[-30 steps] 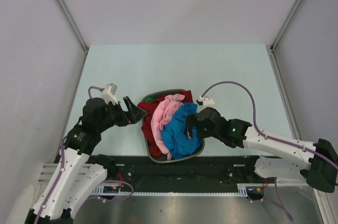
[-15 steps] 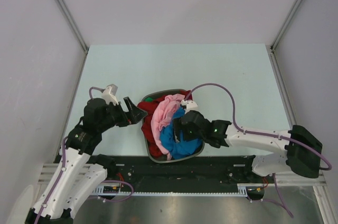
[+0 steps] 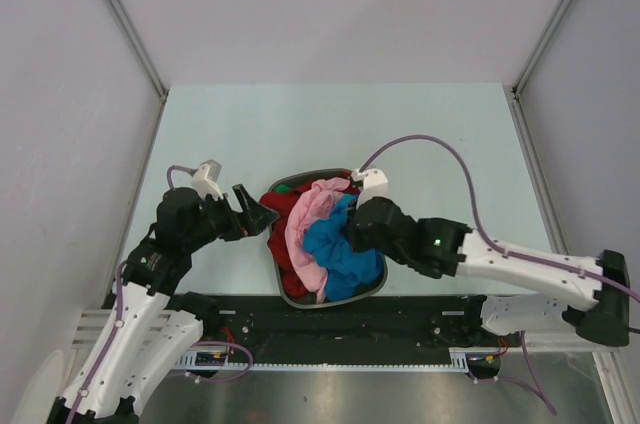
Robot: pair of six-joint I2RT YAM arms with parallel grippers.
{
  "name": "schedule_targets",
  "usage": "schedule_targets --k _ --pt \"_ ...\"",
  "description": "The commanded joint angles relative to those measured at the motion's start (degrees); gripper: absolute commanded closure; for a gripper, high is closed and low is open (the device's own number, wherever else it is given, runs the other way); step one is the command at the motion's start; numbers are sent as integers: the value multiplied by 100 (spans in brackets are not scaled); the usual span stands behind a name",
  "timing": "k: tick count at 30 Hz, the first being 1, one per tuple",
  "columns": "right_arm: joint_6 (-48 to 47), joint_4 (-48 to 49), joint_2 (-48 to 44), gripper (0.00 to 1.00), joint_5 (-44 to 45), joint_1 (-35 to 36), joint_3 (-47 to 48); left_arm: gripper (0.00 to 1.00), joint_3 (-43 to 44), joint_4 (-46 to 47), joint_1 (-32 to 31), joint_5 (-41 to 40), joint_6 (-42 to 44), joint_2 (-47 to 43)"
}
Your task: Fold and stack the t-shirts
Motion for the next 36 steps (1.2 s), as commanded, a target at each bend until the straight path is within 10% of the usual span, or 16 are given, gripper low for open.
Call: schedule_targets --k 1,12,28,29,32,36 --pt "-515 -334 -924 100 808 178 862 5 -74 213 7 139 -83 10" --pt "-1571 -774 -1574 100 3699 -217 2278 7 -154 1233 -265 1194 -339 150" --pt "-323 -2092 -1163 100 3721 -3143 1568 9 751 2481 -2408 343 -655 2074" --pt "-331 -2092 -1014 88 3474 -3310 1532 9 865 2298 -2541 159 -611 2215" --pt "-472 -1969 -689 1 2393 -4048 1408 10 1279 2008 -3068 -509 -523 2865" --pt "-446 -1873 -634 0 2049 -4217 1312 12 2067 1349 -3840 -1423 -418 3796"
